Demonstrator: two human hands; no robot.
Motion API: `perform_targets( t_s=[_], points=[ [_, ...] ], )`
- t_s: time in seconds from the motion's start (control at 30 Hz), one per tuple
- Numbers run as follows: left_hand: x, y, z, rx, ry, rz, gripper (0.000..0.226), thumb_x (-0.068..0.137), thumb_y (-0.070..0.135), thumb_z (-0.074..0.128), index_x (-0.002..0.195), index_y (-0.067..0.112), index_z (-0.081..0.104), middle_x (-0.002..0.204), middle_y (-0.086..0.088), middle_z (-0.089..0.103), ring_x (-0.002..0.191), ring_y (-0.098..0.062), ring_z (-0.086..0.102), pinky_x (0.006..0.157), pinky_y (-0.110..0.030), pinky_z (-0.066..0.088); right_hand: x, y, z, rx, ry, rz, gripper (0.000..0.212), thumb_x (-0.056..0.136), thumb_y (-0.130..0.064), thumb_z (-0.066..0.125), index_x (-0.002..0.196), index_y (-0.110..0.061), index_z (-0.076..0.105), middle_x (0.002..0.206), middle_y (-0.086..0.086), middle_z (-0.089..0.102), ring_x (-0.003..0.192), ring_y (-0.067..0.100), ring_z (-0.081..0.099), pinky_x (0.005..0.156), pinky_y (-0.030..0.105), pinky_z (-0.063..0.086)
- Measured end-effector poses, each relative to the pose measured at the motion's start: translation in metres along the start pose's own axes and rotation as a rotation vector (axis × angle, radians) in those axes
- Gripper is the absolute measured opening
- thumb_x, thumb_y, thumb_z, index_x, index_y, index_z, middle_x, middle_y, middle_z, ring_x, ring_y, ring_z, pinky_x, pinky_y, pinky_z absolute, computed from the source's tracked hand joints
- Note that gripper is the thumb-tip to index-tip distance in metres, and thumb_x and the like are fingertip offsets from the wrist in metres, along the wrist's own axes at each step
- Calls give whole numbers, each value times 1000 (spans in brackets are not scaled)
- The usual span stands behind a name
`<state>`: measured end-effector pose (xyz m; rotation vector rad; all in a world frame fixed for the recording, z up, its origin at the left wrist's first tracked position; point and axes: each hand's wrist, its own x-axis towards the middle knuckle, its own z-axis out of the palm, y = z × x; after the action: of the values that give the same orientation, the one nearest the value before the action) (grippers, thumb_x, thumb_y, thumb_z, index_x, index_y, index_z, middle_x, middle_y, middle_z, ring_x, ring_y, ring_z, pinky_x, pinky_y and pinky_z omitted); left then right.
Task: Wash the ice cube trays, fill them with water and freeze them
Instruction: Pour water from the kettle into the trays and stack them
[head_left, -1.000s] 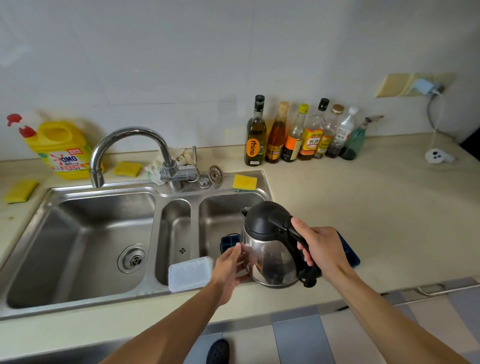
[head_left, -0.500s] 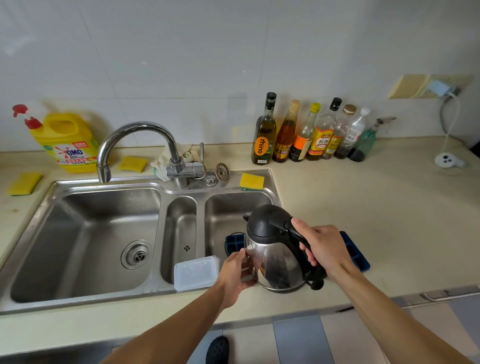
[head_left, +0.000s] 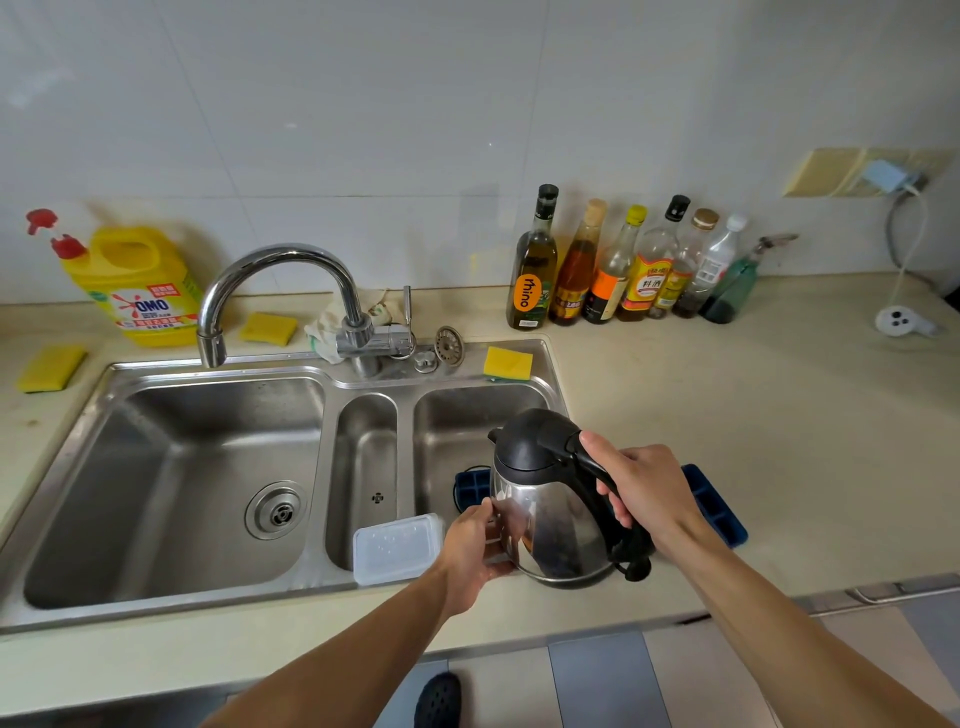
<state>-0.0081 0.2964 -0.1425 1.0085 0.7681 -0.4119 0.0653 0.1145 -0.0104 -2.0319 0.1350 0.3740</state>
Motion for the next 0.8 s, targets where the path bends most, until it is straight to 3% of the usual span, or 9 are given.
perform_targets(
  t_s=[0.17,0.47,0.8],
  points=[
    [0,1,-2,-7,10,-16,45,111,37,34,123,6,64,114,-19,73,107,-37,69,93,-52,57,4,0,3,-13,-1,11,63,89,-58,67,51,-9,59,44,3,55,36,15,47,39,23,41],
    [2,1,-3,-19,6,-43,46,111,38,34,123,6,64,115,-20,72,109,-37,68,99,-55,54,7,-1,6,-46,-6,19,64,91,-58,65,57,-4,61,44,2,56,36,16,47,39,23,41],
    [1,1,-4,-28,4,-43,44,111,37,34,123,6,64,115,-20,72,108,-37,68,92,-50,57,6,-2,7,-61,-17,20,63,91,-57,65,57,-5,61,45,3,55,37,15,48,42,25,43]
  ],
)
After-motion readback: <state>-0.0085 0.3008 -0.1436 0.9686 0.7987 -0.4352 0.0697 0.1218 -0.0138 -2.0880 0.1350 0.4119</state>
